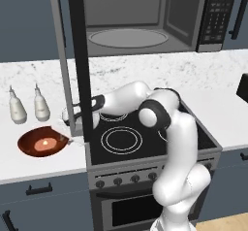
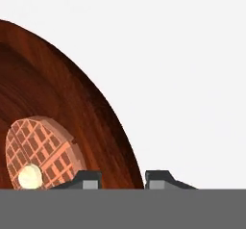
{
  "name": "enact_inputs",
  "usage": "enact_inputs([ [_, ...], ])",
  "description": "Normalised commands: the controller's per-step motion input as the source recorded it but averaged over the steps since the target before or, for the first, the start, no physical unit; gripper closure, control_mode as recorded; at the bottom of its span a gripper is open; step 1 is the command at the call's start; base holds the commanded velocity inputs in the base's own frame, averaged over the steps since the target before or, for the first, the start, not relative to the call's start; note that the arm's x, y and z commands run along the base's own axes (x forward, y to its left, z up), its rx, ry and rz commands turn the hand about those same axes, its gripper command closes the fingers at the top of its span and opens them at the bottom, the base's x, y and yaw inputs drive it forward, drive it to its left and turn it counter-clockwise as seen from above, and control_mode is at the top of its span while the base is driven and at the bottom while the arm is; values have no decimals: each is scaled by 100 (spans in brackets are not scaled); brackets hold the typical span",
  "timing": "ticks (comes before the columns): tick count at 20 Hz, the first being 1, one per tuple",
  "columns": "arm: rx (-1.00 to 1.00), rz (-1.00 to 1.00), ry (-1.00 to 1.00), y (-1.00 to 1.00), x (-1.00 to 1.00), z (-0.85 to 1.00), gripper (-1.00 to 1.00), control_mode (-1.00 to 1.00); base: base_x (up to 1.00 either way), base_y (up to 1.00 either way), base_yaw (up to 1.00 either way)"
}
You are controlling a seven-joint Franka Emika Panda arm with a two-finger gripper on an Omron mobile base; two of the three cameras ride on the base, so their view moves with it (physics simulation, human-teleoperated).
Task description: Open the microwave, place the bowl with waffle inside the microwave, then close the microwave door and turn it on.
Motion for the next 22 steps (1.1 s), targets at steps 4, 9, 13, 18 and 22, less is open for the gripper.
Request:
enact_inputs([
  [4,0,-4,-15,-84,-46,13,100,-100,0,0,0],
  [9,0,-4,-29,-77,-41,17,100,-100,0,0,0],
  [13,1,-2,-28,-72,-38,43,100,-100,0,0,0],
  [18,8,-5,-16,-80,-20,91,100,-100,0,0,0],
  [22,5,-7,-10,-79,-30,94,100,-100,0,0,0],
])
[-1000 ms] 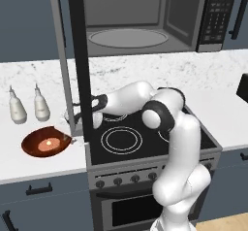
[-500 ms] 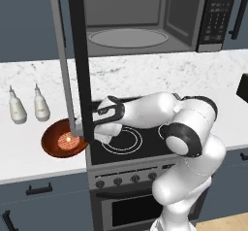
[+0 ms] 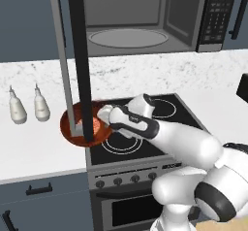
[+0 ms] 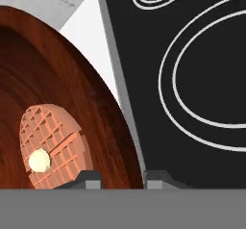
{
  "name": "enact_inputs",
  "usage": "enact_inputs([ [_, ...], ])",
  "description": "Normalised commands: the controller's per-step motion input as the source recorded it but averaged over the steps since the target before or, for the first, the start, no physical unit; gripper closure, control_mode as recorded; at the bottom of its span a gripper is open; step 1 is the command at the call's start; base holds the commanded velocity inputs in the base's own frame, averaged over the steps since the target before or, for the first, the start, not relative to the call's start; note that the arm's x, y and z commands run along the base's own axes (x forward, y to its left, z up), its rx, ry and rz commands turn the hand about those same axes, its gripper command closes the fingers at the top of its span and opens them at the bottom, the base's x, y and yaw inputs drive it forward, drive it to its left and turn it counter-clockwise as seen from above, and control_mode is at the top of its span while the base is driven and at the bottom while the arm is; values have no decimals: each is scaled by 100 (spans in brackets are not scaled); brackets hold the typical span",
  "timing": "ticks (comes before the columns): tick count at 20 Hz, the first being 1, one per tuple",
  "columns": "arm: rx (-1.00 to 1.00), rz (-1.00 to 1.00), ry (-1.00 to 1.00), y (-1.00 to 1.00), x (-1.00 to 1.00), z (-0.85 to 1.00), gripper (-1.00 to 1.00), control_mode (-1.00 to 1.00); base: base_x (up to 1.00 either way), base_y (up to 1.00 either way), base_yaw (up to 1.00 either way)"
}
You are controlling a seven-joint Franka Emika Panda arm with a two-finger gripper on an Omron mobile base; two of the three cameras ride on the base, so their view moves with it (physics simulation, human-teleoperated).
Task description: Open the microwave, place the bowl with waffle inside the microwave, then close the microwave door and turn it on.
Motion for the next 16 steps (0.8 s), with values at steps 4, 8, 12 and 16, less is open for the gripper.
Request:
enact_inputs([
  [4,1,-9,-2,-91,-41,74,100,-100,0,0,0],
  [8,2,-12,0,-86,-44,76,100,-100,0,0,0],
  [12,2,-15,0,-82,-56,74,100,-100,0,0,0],
  [16,4,-15,-1,-72,-70,81,100,-100,0,0,0],
])
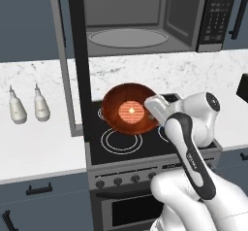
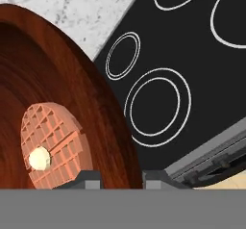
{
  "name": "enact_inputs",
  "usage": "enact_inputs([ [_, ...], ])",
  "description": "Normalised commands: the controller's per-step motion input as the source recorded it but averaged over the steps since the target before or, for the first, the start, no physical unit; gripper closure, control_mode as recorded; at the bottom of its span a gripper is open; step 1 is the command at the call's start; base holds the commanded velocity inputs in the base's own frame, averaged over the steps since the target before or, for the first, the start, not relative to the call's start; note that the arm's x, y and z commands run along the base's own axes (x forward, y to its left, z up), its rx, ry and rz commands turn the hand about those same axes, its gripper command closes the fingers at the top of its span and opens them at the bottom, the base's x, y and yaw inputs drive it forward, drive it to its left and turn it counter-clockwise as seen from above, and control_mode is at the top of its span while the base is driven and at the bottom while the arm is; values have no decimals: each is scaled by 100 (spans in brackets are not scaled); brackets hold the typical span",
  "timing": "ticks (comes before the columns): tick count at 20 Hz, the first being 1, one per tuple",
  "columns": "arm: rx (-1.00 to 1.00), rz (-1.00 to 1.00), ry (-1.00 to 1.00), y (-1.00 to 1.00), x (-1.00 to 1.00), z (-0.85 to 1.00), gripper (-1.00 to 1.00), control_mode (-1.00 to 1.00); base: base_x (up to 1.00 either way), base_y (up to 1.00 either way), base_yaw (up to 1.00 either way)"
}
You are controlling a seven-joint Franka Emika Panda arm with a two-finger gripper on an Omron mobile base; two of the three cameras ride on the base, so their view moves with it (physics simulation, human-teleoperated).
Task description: Open the microwave, place the bowl with waffle inside the microwave, then close the microwave door and turn it on.
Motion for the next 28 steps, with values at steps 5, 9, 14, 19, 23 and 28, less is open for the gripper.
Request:
enact_inputs([
  [5,6,-23,-2,-52,-77,93,100,-100,0,0,0],
  [9,3,-26,0,-53,-20,100,100,-100,0,0,0],
  [14,2,-19,-2,-37,-5,84,100,-100,0,0,0],
  [19,7,-13,-9,-12,1,47,100,-100,0,0,0],
  [23,9,-10,-6,0,13,35,100,-100,0,0,0],
  [28,12,-1,-5,7,52,21,100,-100,0,0,0],
])
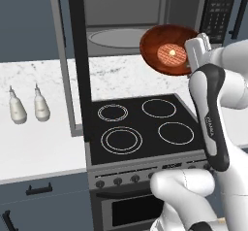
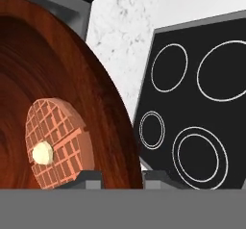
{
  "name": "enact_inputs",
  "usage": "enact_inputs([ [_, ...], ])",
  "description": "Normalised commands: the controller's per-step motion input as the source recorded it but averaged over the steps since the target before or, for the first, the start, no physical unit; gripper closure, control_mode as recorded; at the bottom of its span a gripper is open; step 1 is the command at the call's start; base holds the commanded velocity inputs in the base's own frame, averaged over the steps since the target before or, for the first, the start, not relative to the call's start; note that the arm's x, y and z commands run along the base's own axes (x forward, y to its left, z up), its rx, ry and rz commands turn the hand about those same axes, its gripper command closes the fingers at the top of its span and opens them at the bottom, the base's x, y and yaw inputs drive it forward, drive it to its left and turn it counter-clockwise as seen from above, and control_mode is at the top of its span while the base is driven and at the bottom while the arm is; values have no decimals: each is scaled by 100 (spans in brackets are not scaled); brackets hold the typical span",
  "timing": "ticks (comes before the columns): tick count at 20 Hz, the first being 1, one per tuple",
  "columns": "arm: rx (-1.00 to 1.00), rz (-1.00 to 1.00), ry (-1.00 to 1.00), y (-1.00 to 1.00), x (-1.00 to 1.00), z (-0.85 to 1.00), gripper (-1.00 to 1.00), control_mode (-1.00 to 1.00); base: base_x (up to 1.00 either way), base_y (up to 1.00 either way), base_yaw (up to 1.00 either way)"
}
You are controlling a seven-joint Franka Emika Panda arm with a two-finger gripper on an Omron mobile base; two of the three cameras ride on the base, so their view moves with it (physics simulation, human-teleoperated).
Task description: Open the microwave, place the bowl with waffle inside the microwave, then close the microwave door and turn it on.
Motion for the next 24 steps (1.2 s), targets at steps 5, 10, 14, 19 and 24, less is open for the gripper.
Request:
enact_inputs([
  [5,17,0,-6,0,73,18,100,-100,0,0,0],
  [10,11,0,-2,0,71,38,100,-100,0,0,0],
  [14,0,3,0,11,71,42,100,-100,0,0,0],
  [19,0,4,0,17,78,4,100,-100,0,0,0],
  [24,0,5,0,13,72,0,100,-100,0,0,0],
])
